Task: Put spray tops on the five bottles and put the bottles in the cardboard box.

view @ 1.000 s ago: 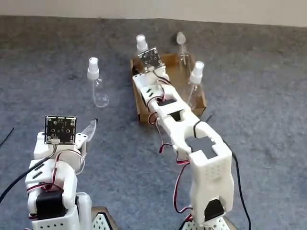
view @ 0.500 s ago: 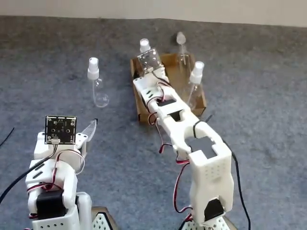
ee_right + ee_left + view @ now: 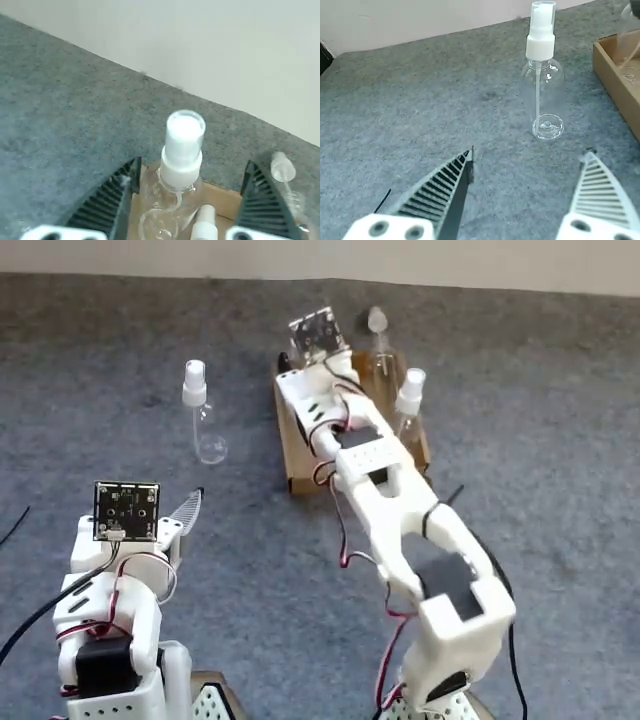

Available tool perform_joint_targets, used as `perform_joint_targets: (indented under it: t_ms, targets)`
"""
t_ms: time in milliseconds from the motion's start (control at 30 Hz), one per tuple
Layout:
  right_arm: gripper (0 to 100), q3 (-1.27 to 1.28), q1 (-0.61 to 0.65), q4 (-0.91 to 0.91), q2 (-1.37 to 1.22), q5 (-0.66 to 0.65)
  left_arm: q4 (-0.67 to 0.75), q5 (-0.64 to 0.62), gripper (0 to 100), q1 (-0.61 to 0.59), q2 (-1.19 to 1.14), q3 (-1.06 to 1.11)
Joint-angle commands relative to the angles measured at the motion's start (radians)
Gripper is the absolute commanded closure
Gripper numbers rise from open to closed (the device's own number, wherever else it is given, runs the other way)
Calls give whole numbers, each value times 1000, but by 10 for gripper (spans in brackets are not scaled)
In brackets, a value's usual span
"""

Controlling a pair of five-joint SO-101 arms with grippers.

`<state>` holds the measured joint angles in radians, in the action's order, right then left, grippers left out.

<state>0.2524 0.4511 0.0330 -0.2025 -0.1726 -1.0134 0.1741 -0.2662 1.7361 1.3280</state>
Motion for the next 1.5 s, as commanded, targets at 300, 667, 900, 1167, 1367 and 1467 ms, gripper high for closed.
perform_joint_targets:
  t_ms: [300,667,900,1167,1367,1467]
  targets:
    - [748,-73,-28,-596,608,3,23,-11,699,-12,1,-2]
    - [748,-67,-297,-782,661,-106,29,-11,699,-12,5,33]
    - [750,-71,-374,-650,596,-107,29,-11,699,-12,5,36]
    - [750,-443,-346,-731,154,-104,31,-11,699,-8,7,54]
    - [750,-751,-351,-926,-48,-103,75,-11,699,-7,7,90]
    - [750,-835,-346,-1044,-59,-103,100,-11,699,-7,7,102]
